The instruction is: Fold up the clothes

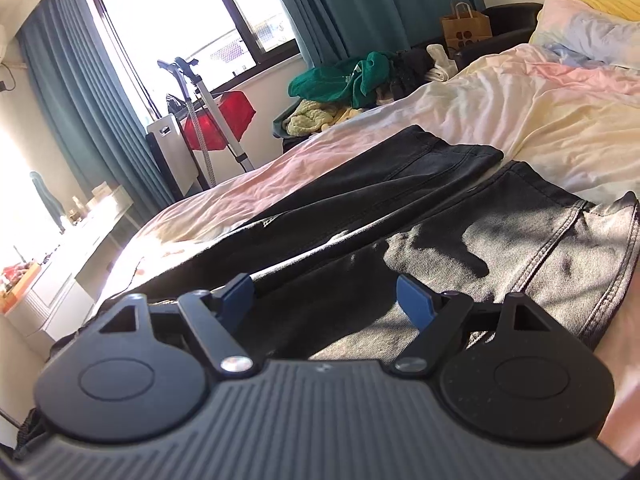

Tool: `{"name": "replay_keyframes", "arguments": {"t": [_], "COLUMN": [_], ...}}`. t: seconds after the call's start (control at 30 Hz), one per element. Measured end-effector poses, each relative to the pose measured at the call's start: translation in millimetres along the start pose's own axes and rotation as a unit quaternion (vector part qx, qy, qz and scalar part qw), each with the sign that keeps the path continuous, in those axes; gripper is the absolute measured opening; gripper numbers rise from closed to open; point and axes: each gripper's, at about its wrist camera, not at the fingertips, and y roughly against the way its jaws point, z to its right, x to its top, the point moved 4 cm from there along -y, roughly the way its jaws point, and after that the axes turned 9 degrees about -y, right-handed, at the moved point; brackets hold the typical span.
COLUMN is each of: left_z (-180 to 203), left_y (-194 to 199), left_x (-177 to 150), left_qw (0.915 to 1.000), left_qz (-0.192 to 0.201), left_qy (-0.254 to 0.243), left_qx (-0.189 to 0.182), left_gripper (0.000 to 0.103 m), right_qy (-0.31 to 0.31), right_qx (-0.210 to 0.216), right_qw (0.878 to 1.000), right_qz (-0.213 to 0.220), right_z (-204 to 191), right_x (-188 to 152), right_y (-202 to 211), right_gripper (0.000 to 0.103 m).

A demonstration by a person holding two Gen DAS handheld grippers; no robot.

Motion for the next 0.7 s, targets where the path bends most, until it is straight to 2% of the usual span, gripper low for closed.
{"name": "replay_keyframes", "arguments": {"t": [0.13,0.2,0.3,0.43,0.53,0.63,0.67,0.7], "left_z": [-36,-59,-85,-110,-119,-125,-127,-128], "left_y": [-4,0,4,4,-4,-13,-16,-18], "left_x": [-4,-9,-16,-30,-40,-43,-43,-42], "left_qw": [0.9937,0.985,0.9728,0.9583,0.9472,0.942,0.9403,0.9414], "left_qz": [-0.049,-0.056,-0.069,-0.092,-0.105,-0.127,-0.135,-0.134], "left_qy": [0.1,0.161,0.216,0.262,0.295,0.299,0.299,0.297], "left_qx": [0.016,0.027,0.049,0.067,0.067,0.084,0.09,0.089], "left_gripper": [0.101,0.101,0.099,0.096,0.09,0.088,0.084,0.082], "right_qy": [-0.021,-0.033,-0.063,-0.105,-0.148,-0.208,-0.234,-0.255], "right_qx": [-0.014,-0.022,-0.031,-0.06,-0.085,-0.094,-0.091,-0.089], "right_qw": [1.0,0.999,0.997,0.992,0.984,0.972,0.966,0.96], "right_qz": [0.007,0.011,0.015,0.026,0.042,0.061,0.068,0.074], "right_z": [9,15,27,46,67,96,109,120], "right_x": [4,7,11,16,21,29,33,36], "right_y": [2,4,6,9,15,26,30,35], "right_gripper": [0.081,0.081,0.081,0.081,0.081,0.082,0.082,0.081]}}
